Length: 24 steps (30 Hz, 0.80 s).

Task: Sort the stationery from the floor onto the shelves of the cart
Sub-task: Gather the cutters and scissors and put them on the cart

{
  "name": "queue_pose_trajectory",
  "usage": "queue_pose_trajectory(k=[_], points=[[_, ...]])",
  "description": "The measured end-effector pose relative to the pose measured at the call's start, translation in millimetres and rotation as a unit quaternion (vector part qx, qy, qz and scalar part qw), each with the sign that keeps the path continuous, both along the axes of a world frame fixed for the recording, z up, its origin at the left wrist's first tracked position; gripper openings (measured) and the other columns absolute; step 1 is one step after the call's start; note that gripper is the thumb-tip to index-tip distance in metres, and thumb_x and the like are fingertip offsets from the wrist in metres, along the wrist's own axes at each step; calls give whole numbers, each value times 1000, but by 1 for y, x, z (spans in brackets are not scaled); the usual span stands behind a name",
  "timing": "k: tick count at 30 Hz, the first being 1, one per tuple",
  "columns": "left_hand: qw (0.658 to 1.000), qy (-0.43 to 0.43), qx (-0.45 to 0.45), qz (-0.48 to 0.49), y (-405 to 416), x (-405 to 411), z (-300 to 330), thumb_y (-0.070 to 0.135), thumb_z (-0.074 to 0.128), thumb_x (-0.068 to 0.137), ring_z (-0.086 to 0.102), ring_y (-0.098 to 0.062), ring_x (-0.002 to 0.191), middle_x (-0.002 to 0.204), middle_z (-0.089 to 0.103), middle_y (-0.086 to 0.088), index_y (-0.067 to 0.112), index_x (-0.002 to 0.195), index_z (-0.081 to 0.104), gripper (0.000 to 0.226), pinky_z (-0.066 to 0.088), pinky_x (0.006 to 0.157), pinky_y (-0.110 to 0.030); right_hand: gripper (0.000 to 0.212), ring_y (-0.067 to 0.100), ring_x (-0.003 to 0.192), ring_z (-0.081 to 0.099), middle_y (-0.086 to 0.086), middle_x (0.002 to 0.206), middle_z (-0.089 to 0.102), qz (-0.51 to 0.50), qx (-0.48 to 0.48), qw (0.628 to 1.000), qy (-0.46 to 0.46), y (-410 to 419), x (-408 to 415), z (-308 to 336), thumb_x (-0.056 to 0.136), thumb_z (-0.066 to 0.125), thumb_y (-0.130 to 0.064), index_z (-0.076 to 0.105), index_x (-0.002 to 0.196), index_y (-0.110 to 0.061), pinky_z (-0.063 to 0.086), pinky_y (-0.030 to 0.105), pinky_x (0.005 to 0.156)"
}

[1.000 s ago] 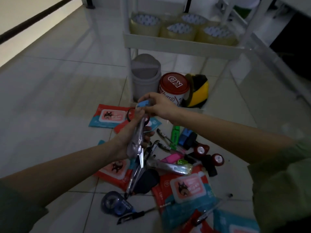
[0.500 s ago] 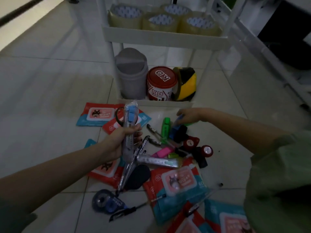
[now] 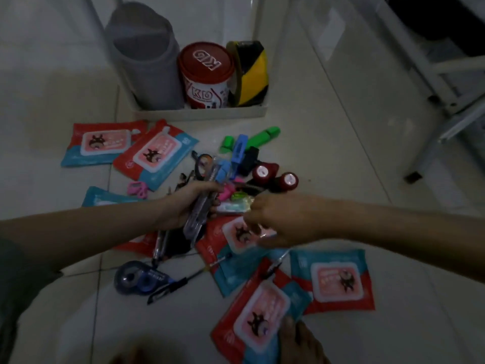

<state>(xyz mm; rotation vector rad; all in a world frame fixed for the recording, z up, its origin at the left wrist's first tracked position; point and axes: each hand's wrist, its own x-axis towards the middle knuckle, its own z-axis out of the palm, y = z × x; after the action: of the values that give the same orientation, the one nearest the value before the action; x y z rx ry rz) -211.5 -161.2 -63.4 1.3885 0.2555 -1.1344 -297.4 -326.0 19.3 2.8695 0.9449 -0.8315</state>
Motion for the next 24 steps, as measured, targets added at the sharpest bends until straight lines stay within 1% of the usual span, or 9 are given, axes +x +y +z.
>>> queue_pose_trajectory(k=[3, 7, 10, 14, 17, 18, 20, 22, 24], points=[[999, 26, 7, -30, -6, -18, -5, 8, 50, 89, 54, -12, 35, 43, 57, -3, 4, 69, 52, 20, 47, 42, -17, 59, 28, 125, 38, 13, 139, 37, 20, -111, 987, 118, -18, -45, -39, 89, 56, -33, 33, 139, -14, 41, 37, 96], [994, 74, 8, -85, -3, -36, -4, 6, 47, 88, 60, -11, 42, 50, 64, -4, 2, 69, 56, 21, 52, 48, -18, 62, 31, 141, 17, 11, 154, 16, 23, -138, 984, 108, -41, -67, -67, 94, 46, -33, 20, 148, -18, 32, 44, 111], [992, 85, 5, -90, 1, -33, 4, 7, 47, 88, 63, -12, 48, 55, 66, -5, 1, 73, 58, 19, 54, 51, -20, 56, 28, 135, 26, 11, 150, 24, -2, -130, 987, 90, -37, -64, -67, 95, 44, -33, 26, 144, -13, 34, 40, 108], [995, 29, 30, -87, 17, -15, 23, 8, 48, 87, 63, -10, 50, 54, 67, -2, 6, 70, 59, 20, 54, 53, -18, 50, 29, 125, 37, 15, 141, 35, 8, -132, 989, 61, -23, -53, -60, 95, 45, -29, 32, 139, -9, 40, 38, 97], [998, 11, 33, -56, 44, -2, 38, 6, 47, 88, 66, -8, 50, 56, 68, -1, 4, 75, 60, 18, 54, 52, -16, 51, 30, 99, 59, 19, 116, 60, 86, -115, 989, -26, -5, -32, -46, 79, 65, -30, 56, 122, -4, 53, 36, 71], [999, 13, 30, -37, 54, 1, 44, 3, 46, 87, 66, -9, 50, 56, 68, -2, 3, 77, 60, 17, 55, 50, -15, 50, 30, 99, 58, 19, 117, 59, 107, -110, 988, -34, 4, -24, -40, 80, 64, -29, 55, 123, -4, 53, 37, 72], [999, 1, 30, -13, 73, 6, 57, 0, 48, 83, 64, -9, 47, 55, 65, -3, 3, 76, 59, 14, 54, 49, -15, 46, 30, 115, 45, 18, 131, 45, 155, -103, 982, -28, 22, -6, -26, 93, 47, -25, 40, 135, -8, 47, 42, 88], [1000, -19, 24, 4, 87, 7, 71, 3, 54, 72, 59, -8, 43, 56, 61, -2, 6, 77, 57, 7, 54, 47, -16, 44, 27, 118, 43, 14, 132, 44, 105, -87, 990, -21, 38, 17, -6, 96, 41, -30, 38, 134, -10, 44, 40, 94], [999, -37, 15, 35, 95, 8, 81, 12, 59, 63, 55, -8, 41, 55, 57, -2, 7, 77, 56, 15, 51, 44, -18, 39, 23, 110, 49, 13, 126, 50, -8, -18, 999, -25, 51, 45, 12, 96, 43, -34, 44, 126, -9, 43, 33, 85]])
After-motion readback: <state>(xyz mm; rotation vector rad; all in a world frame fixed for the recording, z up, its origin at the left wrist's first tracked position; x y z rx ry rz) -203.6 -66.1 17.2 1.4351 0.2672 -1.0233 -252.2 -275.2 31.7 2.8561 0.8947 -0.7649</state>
